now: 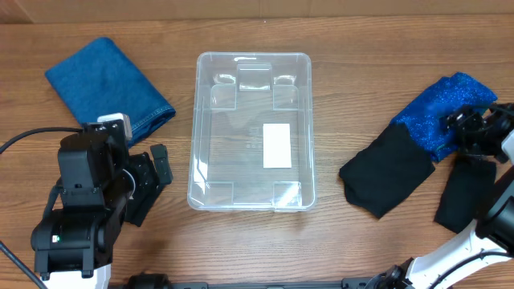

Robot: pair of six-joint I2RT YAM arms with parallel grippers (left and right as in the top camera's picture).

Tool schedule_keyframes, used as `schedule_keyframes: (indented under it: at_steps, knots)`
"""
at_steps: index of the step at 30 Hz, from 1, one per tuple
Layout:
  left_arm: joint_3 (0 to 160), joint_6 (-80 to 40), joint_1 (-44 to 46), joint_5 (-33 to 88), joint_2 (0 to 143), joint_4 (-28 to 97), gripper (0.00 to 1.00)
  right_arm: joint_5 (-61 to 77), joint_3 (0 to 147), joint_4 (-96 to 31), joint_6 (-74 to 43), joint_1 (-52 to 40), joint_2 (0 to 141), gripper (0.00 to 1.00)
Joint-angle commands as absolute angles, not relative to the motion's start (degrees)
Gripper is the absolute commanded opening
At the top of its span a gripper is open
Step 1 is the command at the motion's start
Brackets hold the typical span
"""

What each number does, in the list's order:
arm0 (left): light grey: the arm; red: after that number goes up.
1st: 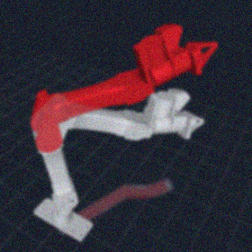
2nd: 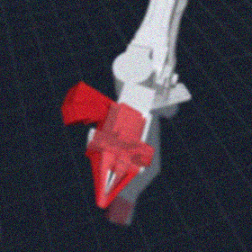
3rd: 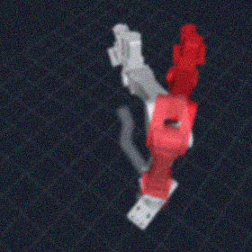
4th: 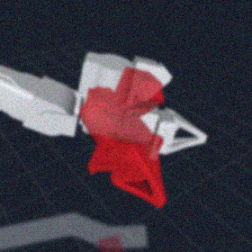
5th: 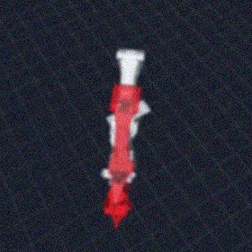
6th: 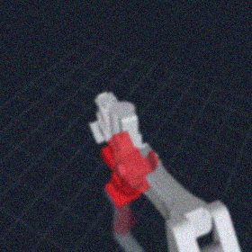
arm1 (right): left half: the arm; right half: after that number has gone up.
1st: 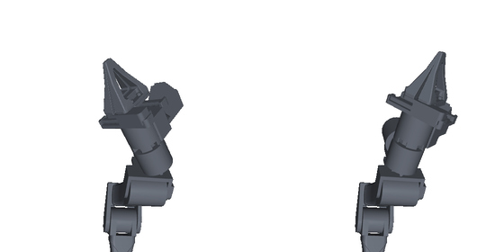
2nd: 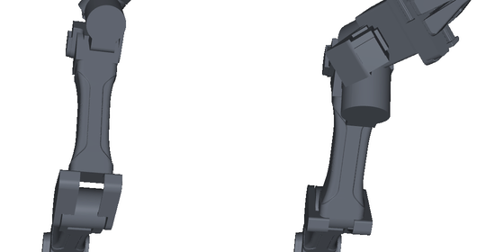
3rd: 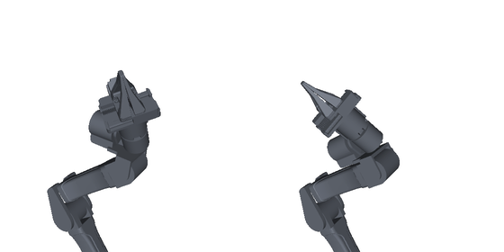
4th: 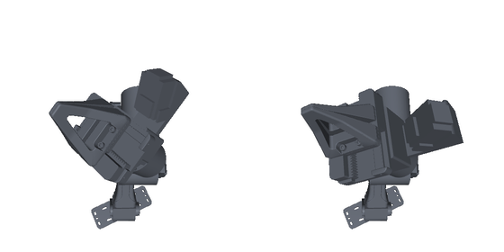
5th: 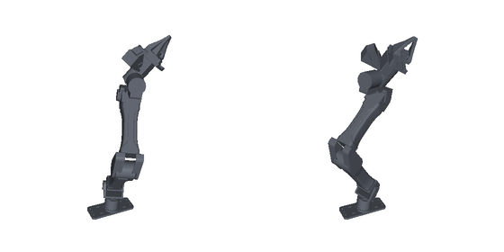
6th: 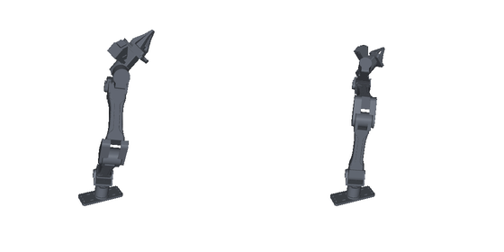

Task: Pack container
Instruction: 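Reach the right gripper to the sparkly blue cloth and grasp it, then carry the sparkly blue cloth into the bin and release it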

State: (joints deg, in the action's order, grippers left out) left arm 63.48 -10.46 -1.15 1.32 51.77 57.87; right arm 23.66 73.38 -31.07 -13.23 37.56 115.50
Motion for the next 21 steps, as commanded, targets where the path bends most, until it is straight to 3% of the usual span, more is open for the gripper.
schedule_keyframes:
  at_steps: [1,3,7,9,16,21]
  knots:
    - [64.77,-10.94,-1.13,1.93,51.72,57.78,1.0,27.83,71.85,-31.51,-13.76,37.19,118.78,0.59]
    - [64.77,-10.94,-1.13,1.93,51.72,57.76,1.0,29.5,72.05,-31.33,-14.0,37.19,118.78,0.37]
    - [64.77,-10.94,-1.13,1.91,51.75,57.78,1.0,34.11,74.59,-31.33,-15.07,37.19,117.56,0.11]
    - [64.77,-10.94,-1.13,1.91,51.75,57.8,1.0,36.45,76.99,-31.33,-15.09,37.19,114.98,0.04]
    - [64.77,-10.92,-1.13,1.91,51.75,57.39,1.0,46.72,86.21,-34.98,-15.0,35.03,100.33,0.04]
    - [64.77,-10.94,-1.13,1.89,51.75,57.3,1.0,49.17,86.78,-41.89,-10.76,27.24,88.68,0.04]
